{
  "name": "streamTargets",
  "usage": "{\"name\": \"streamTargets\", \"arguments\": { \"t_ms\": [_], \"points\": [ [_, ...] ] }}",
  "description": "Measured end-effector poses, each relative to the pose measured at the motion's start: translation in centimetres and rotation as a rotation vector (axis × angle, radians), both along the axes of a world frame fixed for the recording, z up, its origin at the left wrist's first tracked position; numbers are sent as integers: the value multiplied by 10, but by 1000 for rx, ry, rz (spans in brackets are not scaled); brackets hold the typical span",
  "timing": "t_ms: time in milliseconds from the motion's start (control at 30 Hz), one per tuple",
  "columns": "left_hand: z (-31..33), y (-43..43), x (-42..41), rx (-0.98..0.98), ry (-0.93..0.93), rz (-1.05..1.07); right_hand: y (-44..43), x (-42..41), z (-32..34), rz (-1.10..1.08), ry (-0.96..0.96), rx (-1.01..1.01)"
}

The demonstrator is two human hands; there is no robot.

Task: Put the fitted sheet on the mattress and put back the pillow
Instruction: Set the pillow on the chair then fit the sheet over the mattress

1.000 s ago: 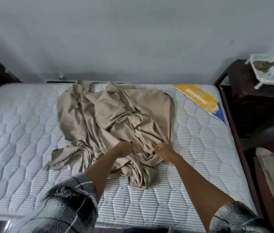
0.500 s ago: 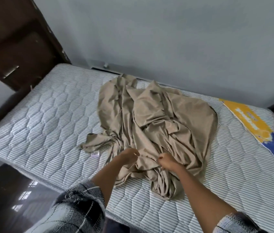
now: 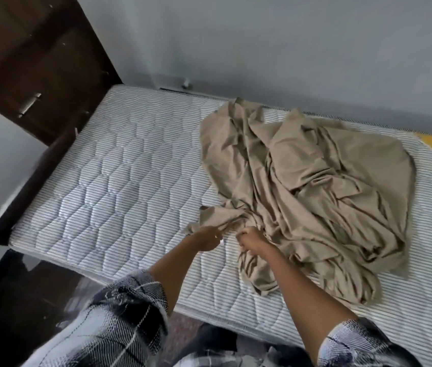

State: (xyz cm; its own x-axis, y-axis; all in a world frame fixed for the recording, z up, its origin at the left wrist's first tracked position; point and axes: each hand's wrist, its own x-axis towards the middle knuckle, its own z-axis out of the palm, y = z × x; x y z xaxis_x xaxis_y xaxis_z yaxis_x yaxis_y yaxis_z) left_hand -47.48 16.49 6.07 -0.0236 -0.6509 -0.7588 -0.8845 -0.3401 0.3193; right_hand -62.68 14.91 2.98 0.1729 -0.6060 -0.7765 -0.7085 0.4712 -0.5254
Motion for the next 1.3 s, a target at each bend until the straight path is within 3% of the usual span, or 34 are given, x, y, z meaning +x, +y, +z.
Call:
{"name": "streamTargets", "arguments": {
  "t_ms": [567, 767, 867, 967, 1033, 1100, 1167, 1300],
  "points": [
    [-17, 31, 159, 35, 103, 233, 14, 146, -41, 102, -2, -13],
    [-31, 8, 241, 29, 143, 126, 10, 203, -81, 82, 165, 12],
    [-41, -4, 304, 17, 91, 76, 1, 230, -132, 45, 281, 35],
    [-56, -17, 365, -17, 41, 29, -12, 249, -163, -12, 347, -67],
    [-67, -17, 396, -5, 10, -19, -19, 260, -166, 73, 431, -112],
    [-75, -13, 422, 23, 3, -59, -21, 269, -169, -58, 491, -128],
    [-79, -8, 441, 51, -6, -77, -19, 284, -162, -252, 456, -140],
    [-68, -13, 461, 68, 34, -78, -20, 345, -134, -349, 211, -82]
  ]
}}
